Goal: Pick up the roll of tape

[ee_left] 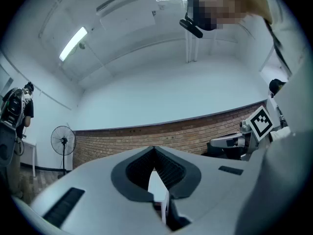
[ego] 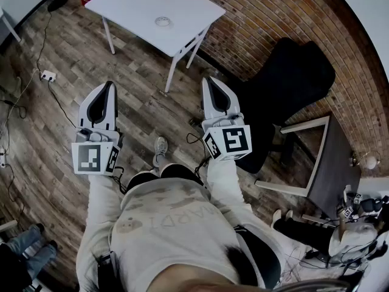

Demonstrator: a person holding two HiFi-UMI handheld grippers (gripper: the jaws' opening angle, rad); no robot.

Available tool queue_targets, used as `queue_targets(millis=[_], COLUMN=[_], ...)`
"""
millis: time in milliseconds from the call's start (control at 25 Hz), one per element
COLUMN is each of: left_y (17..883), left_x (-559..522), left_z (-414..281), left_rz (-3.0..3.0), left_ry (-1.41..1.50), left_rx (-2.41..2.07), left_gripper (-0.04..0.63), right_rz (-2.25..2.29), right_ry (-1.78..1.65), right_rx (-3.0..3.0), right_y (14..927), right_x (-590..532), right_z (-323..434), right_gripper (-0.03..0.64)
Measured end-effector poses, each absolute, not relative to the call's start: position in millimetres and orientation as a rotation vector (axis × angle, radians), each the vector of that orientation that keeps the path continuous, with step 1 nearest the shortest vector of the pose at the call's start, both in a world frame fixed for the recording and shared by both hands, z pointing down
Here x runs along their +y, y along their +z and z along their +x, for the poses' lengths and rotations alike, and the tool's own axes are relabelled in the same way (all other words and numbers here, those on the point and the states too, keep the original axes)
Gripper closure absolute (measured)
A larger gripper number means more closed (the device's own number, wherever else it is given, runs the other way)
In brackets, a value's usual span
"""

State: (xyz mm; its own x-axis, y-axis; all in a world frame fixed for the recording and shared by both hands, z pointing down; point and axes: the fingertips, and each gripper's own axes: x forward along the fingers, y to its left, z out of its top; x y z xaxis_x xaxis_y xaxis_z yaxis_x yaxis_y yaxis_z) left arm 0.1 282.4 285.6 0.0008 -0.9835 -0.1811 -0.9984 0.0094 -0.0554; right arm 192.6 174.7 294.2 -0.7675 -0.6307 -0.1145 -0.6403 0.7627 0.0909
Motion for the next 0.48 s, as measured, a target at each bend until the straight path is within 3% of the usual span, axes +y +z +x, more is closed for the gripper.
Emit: queue_targets(millis=[480], left_y=[294], left_x=[245], left_z=[-13], left_rz=[-2.111], left_ry=[0.135], left_rx=[2.102], left_gripper=[0.589], right_rz=[-1.036], right_ry=[0.183], right_rx=[2.869], right_y=[301], right_x=[142], right_z=[176], right_gripper=[0.607])
